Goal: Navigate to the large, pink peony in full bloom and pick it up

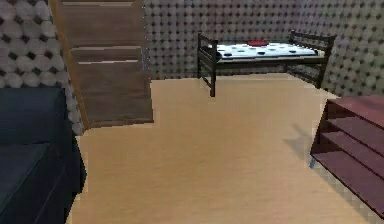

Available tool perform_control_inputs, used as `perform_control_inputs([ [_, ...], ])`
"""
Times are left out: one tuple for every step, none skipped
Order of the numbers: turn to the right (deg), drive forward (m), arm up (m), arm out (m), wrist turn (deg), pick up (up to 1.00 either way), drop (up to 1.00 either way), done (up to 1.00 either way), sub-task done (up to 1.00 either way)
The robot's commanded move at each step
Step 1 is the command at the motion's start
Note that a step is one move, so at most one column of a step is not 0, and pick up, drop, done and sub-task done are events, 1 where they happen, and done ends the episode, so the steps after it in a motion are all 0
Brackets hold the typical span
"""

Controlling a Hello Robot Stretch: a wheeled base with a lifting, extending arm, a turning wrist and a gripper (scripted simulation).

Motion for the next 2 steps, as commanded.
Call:
perform_control_inputs([
  [0.0,1.00,0.00,0.00,0.0,0.00,0.00,0.00,0.00],
  [0.0,1.00,0.00,0.00,0.0,0.00,0.00,0.00,0.00],
])
